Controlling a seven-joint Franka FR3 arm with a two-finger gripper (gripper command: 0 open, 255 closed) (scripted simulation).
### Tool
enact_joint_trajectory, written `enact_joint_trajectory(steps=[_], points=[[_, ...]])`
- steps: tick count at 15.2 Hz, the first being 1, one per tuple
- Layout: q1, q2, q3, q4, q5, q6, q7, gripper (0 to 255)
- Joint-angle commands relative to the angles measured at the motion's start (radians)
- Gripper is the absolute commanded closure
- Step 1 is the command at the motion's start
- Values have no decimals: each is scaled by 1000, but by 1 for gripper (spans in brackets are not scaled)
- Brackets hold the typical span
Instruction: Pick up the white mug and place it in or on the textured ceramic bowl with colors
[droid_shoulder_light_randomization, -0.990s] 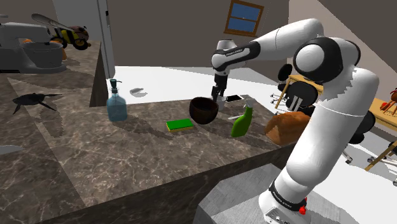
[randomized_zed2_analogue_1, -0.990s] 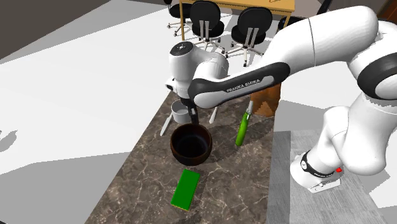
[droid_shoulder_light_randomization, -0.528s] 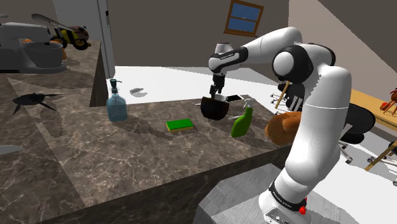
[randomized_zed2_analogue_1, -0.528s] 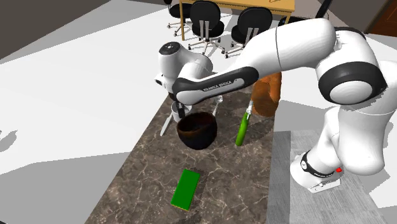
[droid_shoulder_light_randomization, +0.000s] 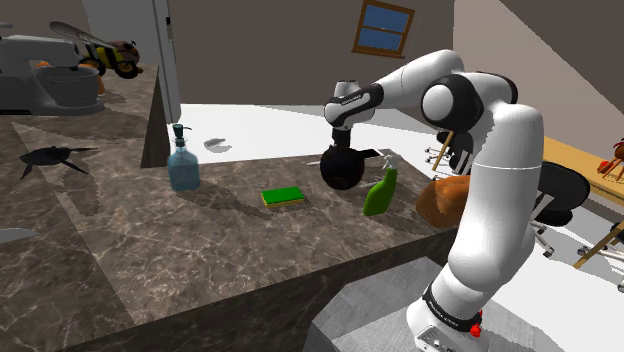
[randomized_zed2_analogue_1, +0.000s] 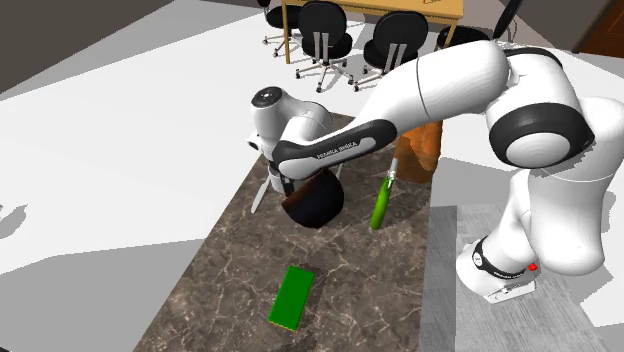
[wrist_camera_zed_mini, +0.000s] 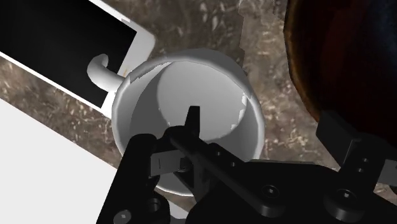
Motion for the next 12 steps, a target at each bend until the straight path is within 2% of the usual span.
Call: enact_joint_trajectory(steps=[1,5,6,12], points=[[0,4,0,-3,0,-6,-1,0],[0,4,0,-3,0,-6,-1,0],[0,3,0,-4,0,-7,0,255],[0,2,0,-3,0,-8,0,255]])
